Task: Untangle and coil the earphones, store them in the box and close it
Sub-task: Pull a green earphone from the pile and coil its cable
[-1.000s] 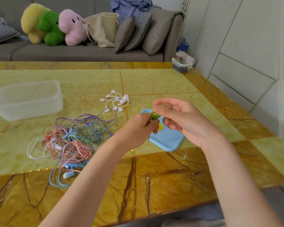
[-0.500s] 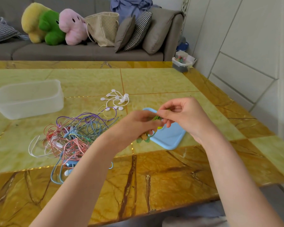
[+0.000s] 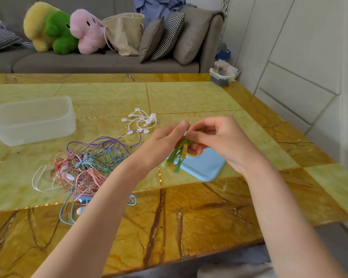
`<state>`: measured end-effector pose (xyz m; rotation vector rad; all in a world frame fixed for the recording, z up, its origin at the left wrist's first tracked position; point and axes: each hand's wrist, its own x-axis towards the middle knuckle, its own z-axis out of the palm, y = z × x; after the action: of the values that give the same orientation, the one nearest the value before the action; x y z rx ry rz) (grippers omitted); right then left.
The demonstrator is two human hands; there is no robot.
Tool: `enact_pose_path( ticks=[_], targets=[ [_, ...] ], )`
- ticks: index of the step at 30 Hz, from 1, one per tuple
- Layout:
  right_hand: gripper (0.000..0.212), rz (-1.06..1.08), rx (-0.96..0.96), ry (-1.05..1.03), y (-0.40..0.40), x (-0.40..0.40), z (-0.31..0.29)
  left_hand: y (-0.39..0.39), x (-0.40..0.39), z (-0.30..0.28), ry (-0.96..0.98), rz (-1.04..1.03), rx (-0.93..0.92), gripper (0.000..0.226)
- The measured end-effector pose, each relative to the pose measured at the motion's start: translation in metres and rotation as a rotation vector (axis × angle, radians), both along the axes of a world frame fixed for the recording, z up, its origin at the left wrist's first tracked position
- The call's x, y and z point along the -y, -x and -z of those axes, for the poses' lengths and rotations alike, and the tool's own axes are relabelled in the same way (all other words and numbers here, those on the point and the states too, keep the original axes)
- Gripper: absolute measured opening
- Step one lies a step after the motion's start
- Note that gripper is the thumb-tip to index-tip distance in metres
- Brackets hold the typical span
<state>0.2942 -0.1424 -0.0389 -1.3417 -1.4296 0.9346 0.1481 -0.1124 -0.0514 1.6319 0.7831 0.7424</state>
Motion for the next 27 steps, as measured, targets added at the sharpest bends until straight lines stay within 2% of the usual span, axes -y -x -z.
enact_pose_path(
  ticks=[4, 10, 12, 15, 18, 20, 22, 25, 27],
  targets=[
    [0.015, 0.059, -0.020, -0.059, 0.004, -0.004, 0.002, 0.002, 0.003, 0.000, 0.046, 0.031, -0.064, 0.035],
    [0.009, -0.013, -0.069, 0.021, 0.010, -0.014, 0.010, 0.014, -0.003, 0.002, 0.171, 0.059, -0.158, 0.031],
    [0.002, -0.033, -0.155, 0.078, 0.015, -0.023, 0.012, 0.016, -0.009, 0.005, 0.180, -0.012, -0.191, 0.031],
    [0.021, 0.043, -0.253, 0.159, 0.026, -0.062, 0.022, 0.019, -0.024, 0.011, 0.256, -0.269, -0.163, 0.031],
    [0.025, 0.105, -0.052, 0.237, 0.044, -0.111, 0.042, 0.024, -0.037, 0.017, 0.283, -0.443, -0.129, 0.032],
    [0.025, 0.084, 0.044, 0.328, 0.056, -0.136, 0.055, 0.026, -0.042, 0.021, 0.279, -0.481, -0.117, 0.033],
    [0.022, 0.082, 0.058, 0.398, 0.064, -0.152, 0.065, 0.026, -0.047, 0.023, 0.261, -0.498, -0.134, 0.033],
    [0.017, 0.111, -0.031, 0.393, 0.066, -0.158, 0.064, 0.023, -0.048, 0.024, 0.255, -0.486, -0.135, 0.032],
    [0.022, 0.142, -0.124, 0.368, 0.059, -0.154, 0.061, 0.020, -0.046, 0.024, 0.266, -0.469, -0.122, 0.032]
  ],
)
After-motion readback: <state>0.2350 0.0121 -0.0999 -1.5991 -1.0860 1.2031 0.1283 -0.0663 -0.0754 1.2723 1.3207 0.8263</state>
